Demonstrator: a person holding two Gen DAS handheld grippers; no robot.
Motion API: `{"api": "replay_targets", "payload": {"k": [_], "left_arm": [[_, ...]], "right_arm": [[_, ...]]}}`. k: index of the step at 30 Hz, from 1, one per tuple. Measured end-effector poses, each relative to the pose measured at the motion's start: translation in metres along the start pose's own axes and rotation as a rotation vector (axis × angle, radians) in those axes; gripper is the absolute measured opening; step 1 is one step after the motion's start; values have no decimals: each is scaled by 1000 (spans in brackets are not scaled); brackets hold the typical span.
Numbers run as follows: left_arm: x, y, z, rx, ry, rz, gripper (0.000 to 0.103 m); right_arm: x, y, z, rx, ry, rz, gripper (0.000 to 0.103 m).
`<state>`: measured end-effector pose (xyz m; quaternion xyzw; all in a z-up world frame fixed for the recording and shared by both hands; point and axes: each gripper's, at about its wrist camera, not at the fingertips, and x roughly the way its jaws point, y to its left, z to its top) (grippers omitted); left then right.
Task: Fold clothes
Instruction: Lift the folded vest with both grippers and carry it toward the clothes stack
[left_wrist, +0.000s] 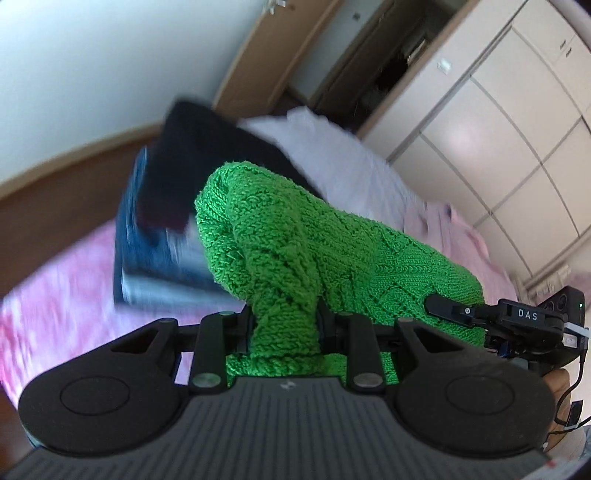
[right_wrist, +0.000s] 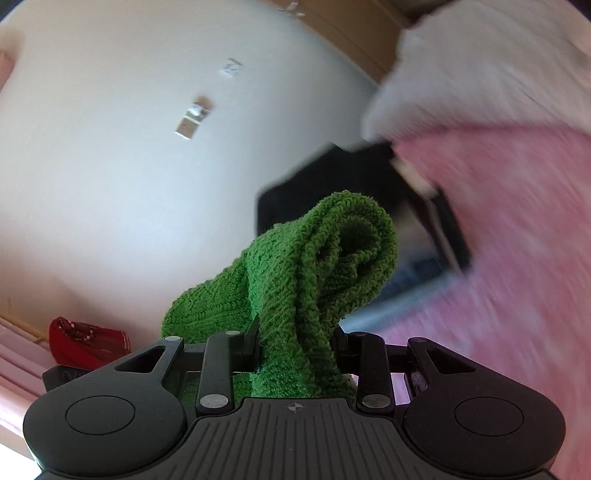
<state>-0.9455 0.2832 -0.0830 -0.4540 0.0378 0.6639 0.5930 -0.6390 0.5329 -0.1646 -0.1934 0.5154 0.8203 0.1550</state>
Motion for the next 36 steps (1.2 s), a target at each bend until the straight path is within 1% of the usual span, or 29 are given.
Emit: {"api": "replay_targets", "payload": {"k": [3, 6, 9, 12, 17, 21, 24, 26, 28, 29, 31, 32, 33, 36], "left_arm": [[21, 19, 59, -1, -49, -15, 24], [42, 33, 109, -11, -85, -32, 24], [63, 44, 143, -19, -101, -50, 24], [85, 56, 160, -40, -88, -66, 24], [124, 79, 171, -91, -34, -72, 23], [145, 96, 175, -105, -16, -68, 23], [153, 108, 172, -93, -32, -70, 24], [159, 117, 164, -66, -62, -69, 26], [165, 123, 151, -47, -92, -50, 33], [166, 127, 144, -54, -107, -45, 35], [168, 135, 131, -83, -135, -44, 43], [167, 136, 127, -87, -143, -41, 45], [165, 136, 124, -82, -149, -32, 48], [151, 128, 125, -38, -149, -1, 48]], "right_arm": [[46, 22, 57, -43, -16, 5, 29], [78, 36, 104, -79, -32, 12, 29], [104, 44, 134, -108, -44, 10, 29], [124, 39, 154, -113, -38, -6, 29], [154, 12, 168, -72, -3, -39, 29], [172, -12, 172, -38, 7, -50, 29], [181, -26, 174, -36, -3, -67, 29], [187, -33, 174, -75, -24, -89, 31], [194, -37, 166, -128, -40, -148, 36], [199, -41, 162, -137, -48, -179, 42], [207, -47, 154, -157, -49, -252, 59], [208, -47, 151, -180, -61, -297, 62], [206, -45, 146, -208, -75, -323, 66], [193, -29, 142, -301, -144, -412, 66]]}}
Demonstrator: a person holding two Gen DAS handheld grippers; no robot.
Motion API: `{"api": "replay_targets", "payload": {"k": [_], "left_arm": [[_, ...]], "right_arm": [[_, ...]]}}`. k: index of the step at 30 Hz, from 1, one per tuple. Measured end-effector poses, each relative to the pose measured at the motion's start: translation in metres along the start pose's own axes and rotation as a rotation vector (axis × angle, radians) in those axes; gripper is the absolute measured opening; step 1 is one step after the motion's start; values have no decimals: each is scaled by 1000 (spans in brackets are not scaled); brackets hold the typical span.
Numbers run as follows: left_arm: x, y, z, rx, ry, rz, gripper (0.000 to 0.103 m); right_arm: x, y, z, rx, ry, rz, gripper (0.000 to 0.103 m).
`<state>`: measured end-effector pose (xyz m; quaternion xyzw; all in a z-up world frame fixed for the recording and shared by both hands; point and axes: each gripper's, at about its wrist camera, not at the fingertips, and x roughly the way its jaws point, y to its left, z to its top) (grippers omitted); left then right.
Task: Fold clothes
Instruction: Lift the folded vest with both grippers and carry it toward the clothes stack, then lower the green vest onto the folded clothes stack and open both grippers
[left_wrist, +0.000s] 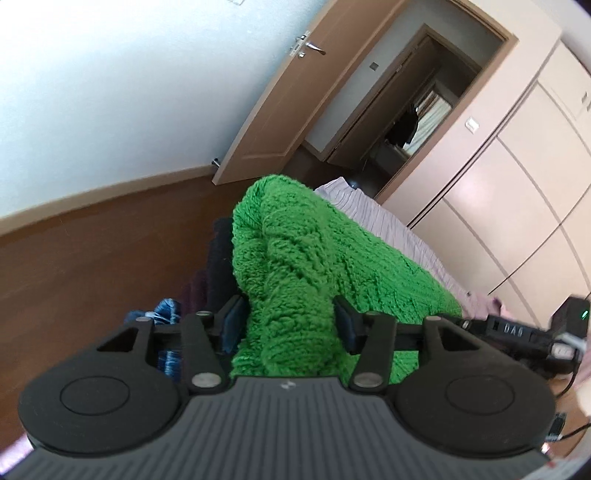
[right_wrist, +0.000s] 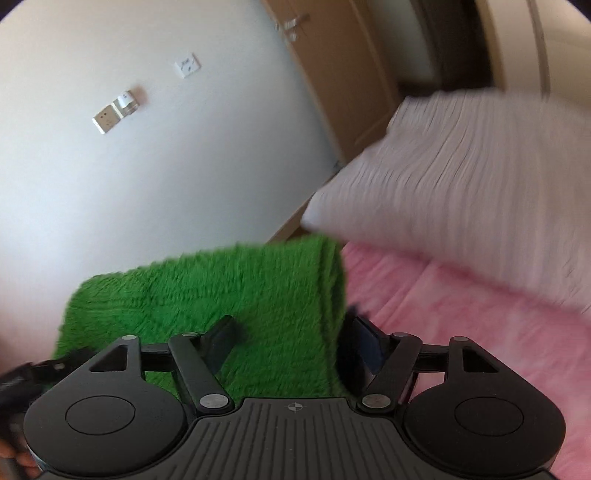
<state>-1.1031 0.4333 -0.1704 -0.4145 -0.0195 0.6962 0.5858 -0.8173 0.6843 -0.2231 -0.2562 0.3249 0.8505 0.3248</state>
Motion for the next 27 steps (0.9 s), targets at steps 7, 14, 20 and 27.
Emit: {"api": "replay_targets", "payload": {"k": [7, 14, 20, 27], "left_arm": [[-41, -38, 38, 91, -153, 79, 39], [33, -81, 36, 293, -89, 235, 22], [65, -37, -8, 223, -134, 306, 21], [59, -13, -5, 179, -126, 274, 22]], "right_arm": [[-39, 30, 12, -145, -185, -56, 66], [20, 82, -9, -286, -154, -162, 42], [65, 102, -41, -426, -117, -153, 42], [77, 99, -57, -463, -132, -117, 42]]}}
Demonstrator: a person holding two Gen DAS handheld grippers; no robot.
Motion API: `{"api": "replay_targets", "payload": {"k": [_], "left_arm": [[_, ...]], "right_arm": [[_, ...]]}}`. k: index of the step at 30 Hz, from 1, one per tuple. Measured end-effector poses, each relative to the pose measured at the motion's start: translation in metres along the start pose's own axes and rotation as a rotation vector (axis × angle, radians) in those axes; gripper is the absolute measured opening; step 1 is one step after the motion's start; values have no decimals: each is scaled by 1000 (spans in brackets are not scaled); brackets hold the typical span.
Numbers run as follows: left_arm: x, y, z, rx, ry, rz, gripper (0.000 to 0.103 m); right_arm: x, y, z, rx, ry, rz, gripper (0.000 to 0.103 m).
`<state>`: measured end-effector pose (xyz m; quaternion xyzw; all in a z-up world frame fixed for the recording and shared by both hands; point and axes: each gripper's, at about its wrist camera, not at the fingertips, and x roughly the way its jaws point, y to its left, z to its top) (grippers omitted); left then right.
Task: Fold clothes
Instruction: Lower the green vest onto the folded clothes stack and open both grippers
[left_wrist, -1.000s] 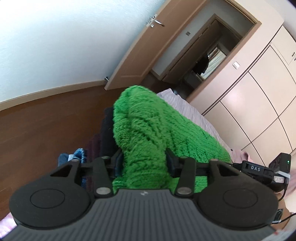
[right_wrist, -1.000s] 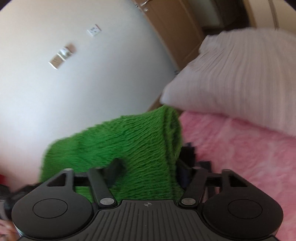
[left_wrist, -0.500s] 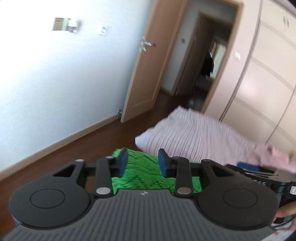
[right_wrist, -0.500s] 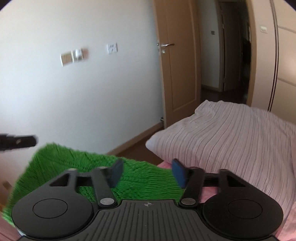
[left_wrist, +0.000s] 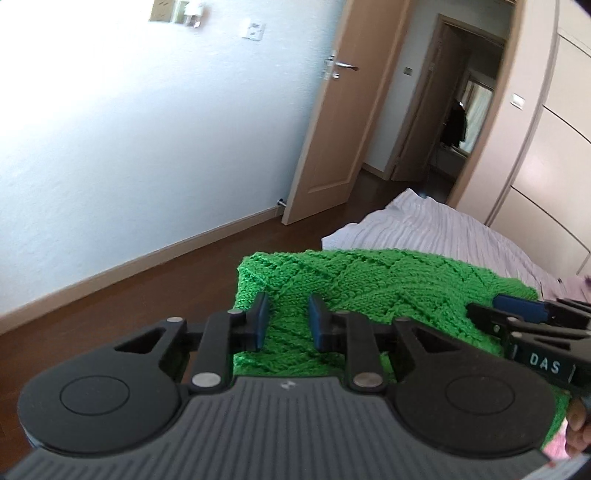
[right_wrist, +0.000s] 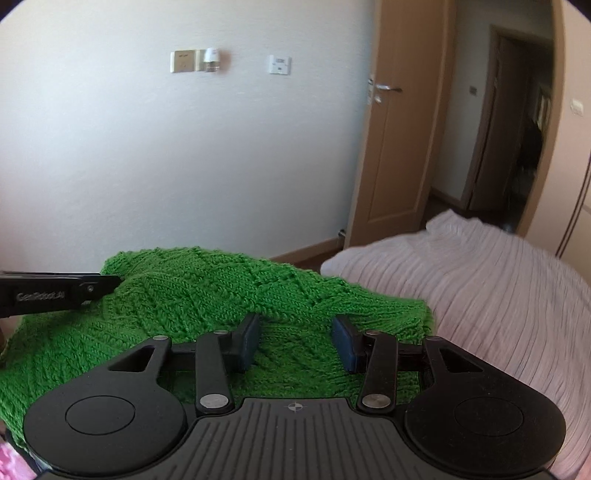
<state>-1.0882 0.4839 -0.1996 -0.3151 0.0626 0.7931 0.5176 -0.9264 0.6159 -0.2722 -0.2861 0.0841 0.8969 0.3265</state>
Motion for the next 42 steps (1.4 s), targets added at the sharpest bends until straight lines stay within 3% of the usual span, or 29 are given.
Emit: {"api": "replay_targets", "payload": {"k": [5, 8, 14, 17, 20, 24, 29, 32, 34, 36, 42], "left_arm": [[-26, -5, 10, -6, -21, -24, 20], [-46, -16, 10, 40, -24, -41, 20], [-94, -38, -17, 113, 20, -80, 20], [-112, -45, -42, 160, 25, -54, 21], [-103, -47, -56, 151, 25, -47, 22], [-95, -54, -54, 136, 23, -30, 25], [-102, -70, -43, 141, 48, 14, 25], [-107, -75, -35, 145, 53, 30, 36], [-121, -75, -33, 149, 50, 25, 47], [-133, -78, -28, 149, 39, 13, 51], [-182, -86, -23, 135, 71, 6, 71]], "right_arm": [[-22, -18, 1, 10, 0, 14, 42], [-49, -27, -5, 77, -7, 50, 42], [-107, -20, -33, 171, -16, 159, 42], [-115, -7, -50, 104, 3, 131, 42], [-110, 5, -62, 38, 22, 98, 42], [-100, 16, -65, -35, 32, 46, 42], [-108, 14, -54, -1, 73, 34, 44], [-119, 7, -47, 52, 72, 30, 47], [-134, 1, -43, 131, 60, 48, 55], [-153, -3, -39, 192, 47, 65, 60], [-217, -8, -36, 288, 53, 93, 64]]}}
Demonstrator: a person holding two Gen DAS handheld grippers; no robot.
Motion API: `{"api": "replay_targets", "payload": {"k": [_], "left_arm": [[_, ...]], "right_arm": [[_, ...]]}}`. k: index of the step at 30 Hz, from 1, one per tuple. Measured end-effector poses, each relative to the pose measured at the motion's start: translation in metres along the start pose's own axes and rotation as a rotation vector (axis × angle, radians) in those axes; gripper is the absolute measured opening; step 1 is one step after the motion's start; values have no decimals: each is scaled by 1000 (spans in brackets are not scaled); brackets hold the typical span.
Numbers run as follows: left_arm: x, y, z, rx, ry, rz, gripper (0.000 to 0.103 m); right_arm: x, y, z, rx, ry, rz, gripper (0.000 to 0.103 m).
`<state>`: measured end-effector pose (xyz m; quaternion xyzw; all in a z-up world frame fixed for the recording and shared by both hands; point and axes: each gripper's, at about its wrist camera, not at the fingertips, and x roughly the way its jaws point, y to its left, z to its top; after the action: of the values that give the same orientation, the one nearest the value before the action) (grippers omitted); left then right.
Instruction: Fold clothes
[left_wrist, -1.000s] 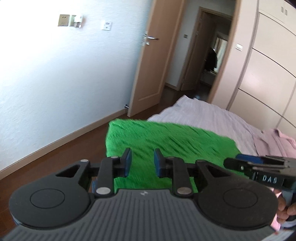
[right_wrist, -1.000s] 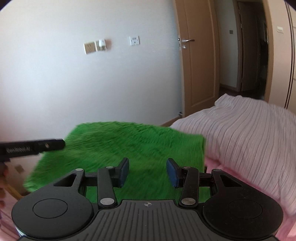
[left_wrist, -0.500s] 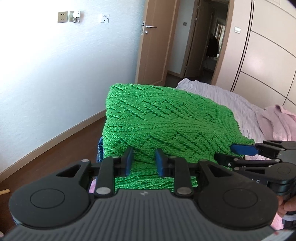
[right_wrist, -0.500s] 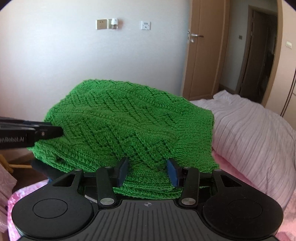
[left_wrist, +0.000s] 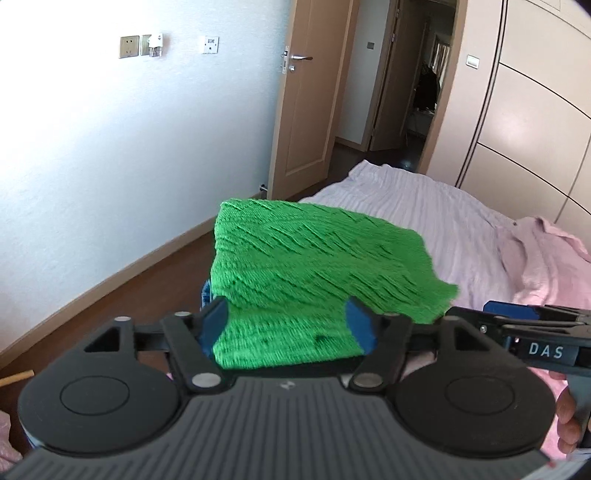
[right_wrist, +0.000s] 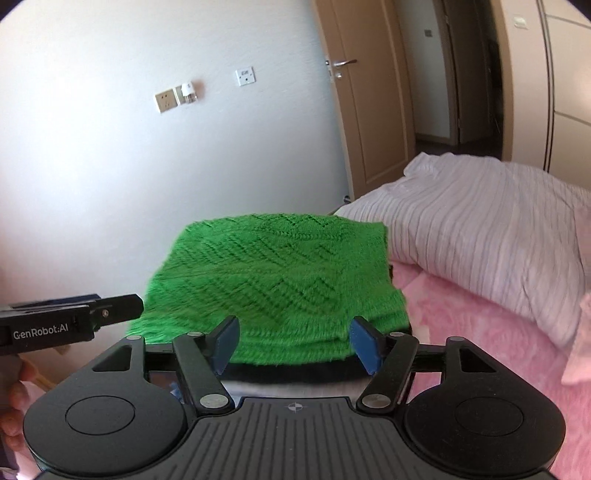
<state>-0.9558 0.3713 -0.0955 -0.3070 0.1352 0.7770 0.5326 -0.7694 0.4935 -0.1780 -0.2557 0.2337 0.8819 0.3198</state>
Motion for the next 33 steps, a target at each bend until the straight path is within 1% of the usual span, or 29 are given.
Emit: {"api": "replay_targets", "payload": {"k": [4, 6, 7, 9, 11, 13, 16, 17, 19, 21, 24, 26, 28, 31, 33], "left_arm": [[-41, -9, -10, 30, 20, 16, 84], [-60, -13, -18, 29, 19, 14, 88], [-68, -14, -20, 28, 21, 8, 90], [-83, -14, -26, 19, 28, -4, 92], [-99, -16, -35, 15, 37, -3, 94], [-116, -19, -43, 23, 34, 13, 101], [-138, -26, -54, 37, 20, 40, 102], [-145, -30, -58, 49, 8, 47, 102], [-159, -38, -65, 78, -12, 86, 102], [-172, -43, -72, 83, -33, 80, 102], [-191, -44, -81, 35, -40, 53, 102], [-202, -46, -85, 11, -35, 52, 102], [-211, -50, -89, 10, -25, 83, 102], [-221, -61, -97, 44, -15, 147, 102], [-226, -64, -104, 39, 0, 158, 102]], "right_arm": [[-43, 4, -12, 35, 21, 6, 66], [-61, 5, -18, 61, 51, 1, 66], [-70, 6, -21, 84, 71, -4, 66], [-87, 6, -27, 118, 82, -7, 66], [-105, 9, -32, 118, 82, -19, 66], [-120, 18, -36, 81, 88, -47, 66], [-142, 30, -45, 21, 107, -84, 66], [-148, 32, -48, 10, 107, -88, 66], [-160, 35, -54, 4, 90, -93, 66], [-172, 38, -61, -10, 75, -93, 66], [-186, 44, -69, -27, 70, -89, 66], [-193, 47, -74, -40, 67, -81, 66], [-199, 50, -79, -55, 76, -69, 66], [-207, 55, -87, -87, 83, -52, 66], [-212, 58, -92, -108, 87, -39, 66]]}}
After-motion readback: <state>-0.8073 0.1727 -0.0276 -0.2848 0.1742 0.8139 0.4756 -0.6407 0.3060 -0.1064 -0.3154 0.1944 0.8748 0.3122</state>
